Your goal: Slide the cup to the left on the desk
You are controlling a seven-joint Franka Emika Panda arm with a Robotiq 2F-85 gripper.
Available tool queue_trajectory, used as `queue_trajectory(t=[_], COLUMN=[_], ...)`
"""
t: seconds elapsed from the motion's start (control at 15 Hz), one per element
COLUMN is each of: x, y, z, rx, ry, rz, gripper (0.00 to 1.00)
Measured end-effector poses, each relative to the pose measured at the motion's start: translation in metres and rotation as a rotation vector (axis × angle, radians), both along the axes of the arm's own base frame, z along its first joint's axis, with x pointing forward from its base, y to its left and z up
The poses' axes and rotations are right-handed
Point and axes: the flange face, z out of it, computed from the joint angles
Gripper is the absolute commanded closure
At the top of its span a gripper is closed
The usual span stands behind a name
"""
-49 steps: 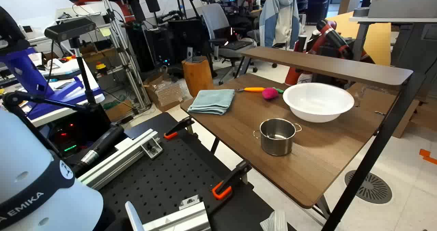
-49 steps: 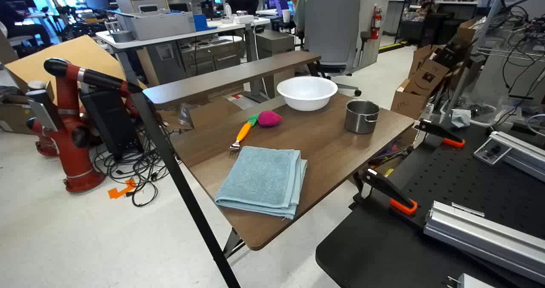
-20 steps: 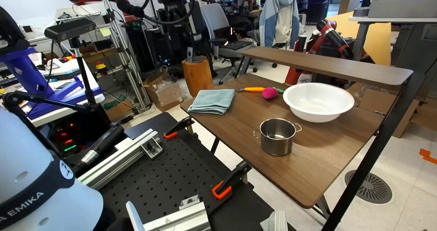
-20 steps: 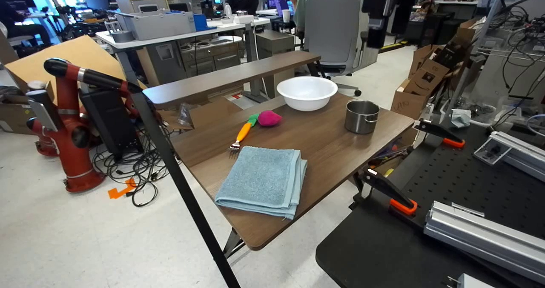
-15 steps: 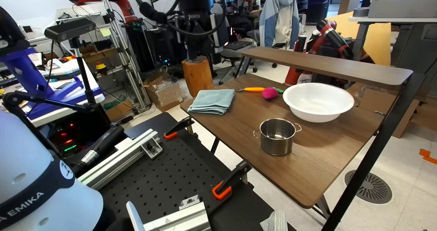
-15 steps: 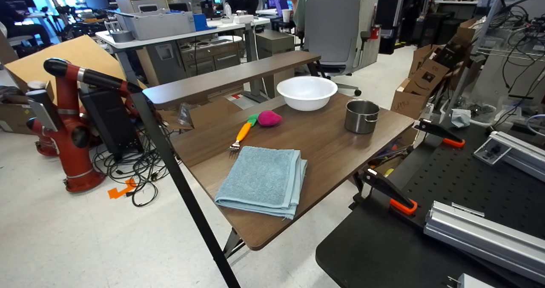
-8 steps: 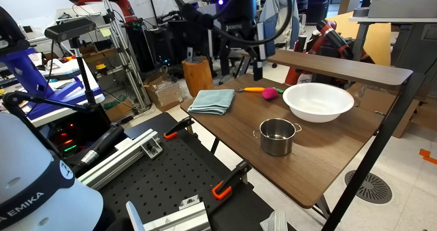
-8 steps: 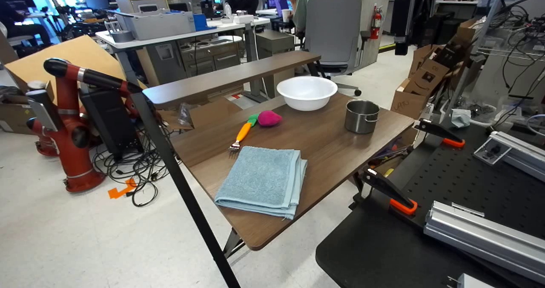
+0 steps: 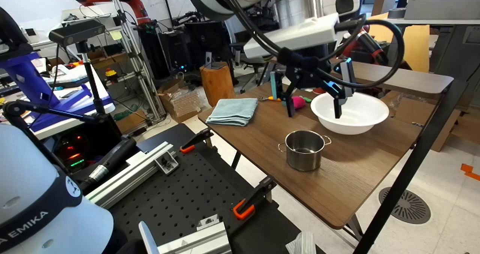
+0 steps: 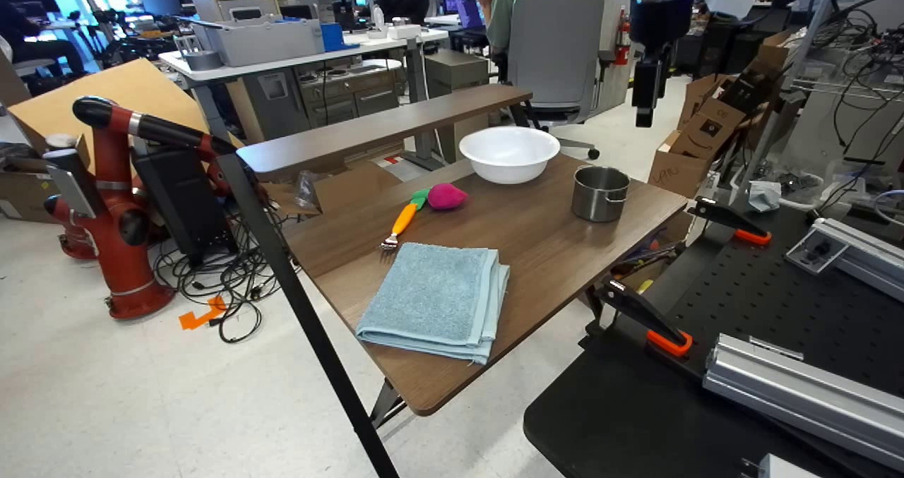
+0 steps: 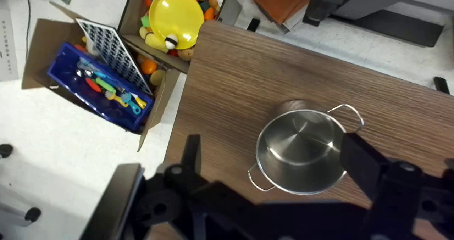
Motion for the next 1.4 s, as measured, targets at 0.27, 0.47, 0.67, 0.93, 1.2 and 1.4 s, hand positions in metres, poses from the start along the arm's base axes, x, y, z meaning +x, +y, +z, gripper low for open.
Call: queue_trajectory(t=[0.27,0.47,0.67,0.93,1.2,1.4], x=[0.010,0.010,0.004,-0.002,0.008,0.020], y=[-0.013,-0.023,-0.032,-0.053,-0.066,-0.063], z=[-0.032,-0.047,-0.061,-0.071,-0.078,-0.087], rx=[0.024,0.055,0.118,0.168,0.183,0.185], ry=[-0.047,-0.053,-0.025,0.010,0.063,0.090], rz=[0.156,0.273,0.345,0.402,0.438,0.460], gripper=[0.00,0.00,0.00,0.00,0.00,0.00])
